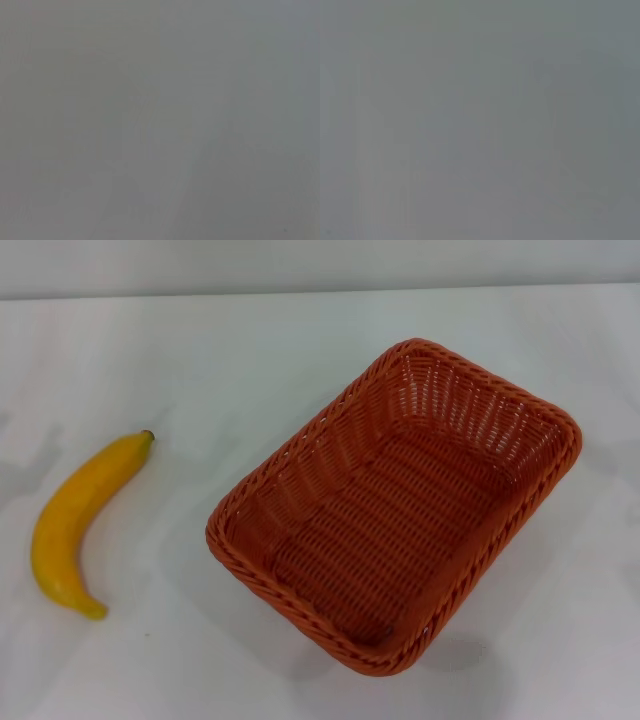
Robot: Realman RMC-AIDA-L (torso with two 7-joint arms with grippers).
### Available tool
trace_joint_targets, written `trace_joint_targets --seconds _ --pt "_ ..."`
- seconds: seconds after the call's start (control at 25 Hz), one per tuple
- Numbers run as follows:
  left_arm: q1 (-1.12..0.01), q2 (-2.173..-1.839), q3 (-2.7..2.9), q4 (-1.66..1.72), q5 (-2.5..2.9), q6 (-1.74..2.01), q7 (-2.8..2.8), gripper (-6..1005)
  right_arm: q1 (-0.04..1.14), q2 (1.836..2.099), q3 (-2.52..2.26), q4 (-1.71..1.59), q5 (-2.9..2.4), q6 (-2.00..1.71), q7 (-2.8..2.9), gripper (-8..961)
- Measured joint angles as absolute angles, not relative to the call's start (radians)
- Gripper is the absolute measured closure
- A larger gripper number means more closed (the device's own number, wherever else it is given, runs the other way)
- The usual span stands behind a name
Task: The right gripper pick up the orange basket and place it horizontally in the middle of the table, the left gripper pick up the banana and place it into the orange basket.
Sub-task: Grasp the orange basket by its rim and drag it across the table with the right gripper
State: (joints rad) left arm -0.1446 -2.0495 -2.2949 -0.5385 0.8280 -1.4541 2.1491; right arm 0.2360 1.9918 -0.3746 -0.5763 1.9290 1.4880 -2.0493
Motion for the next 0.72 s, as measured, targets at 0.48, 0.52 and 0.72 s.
trace_joint_targets --seconds 0.48,0.52,0.72 --pt "-0.149 -2.045 -2.295 -0.539 0.825 -1.454 2.142 197 0.252 1.986 -0.444 -0.757 1.814 1.494 -1.903 83" --pt "-0.149 -2.045 -2.295 -0.539 0.825 -1.454 2.140 197 0.257 1.992 -0.446 -0.813 1.788 1.487 -1.862 83" --pt "-0.139 -2.047 -2.298 -0.540 0.822 -1.444 2.132 197 0.297 2.001 -0.539 -1.108 1.632 1.401 -1.605 84"
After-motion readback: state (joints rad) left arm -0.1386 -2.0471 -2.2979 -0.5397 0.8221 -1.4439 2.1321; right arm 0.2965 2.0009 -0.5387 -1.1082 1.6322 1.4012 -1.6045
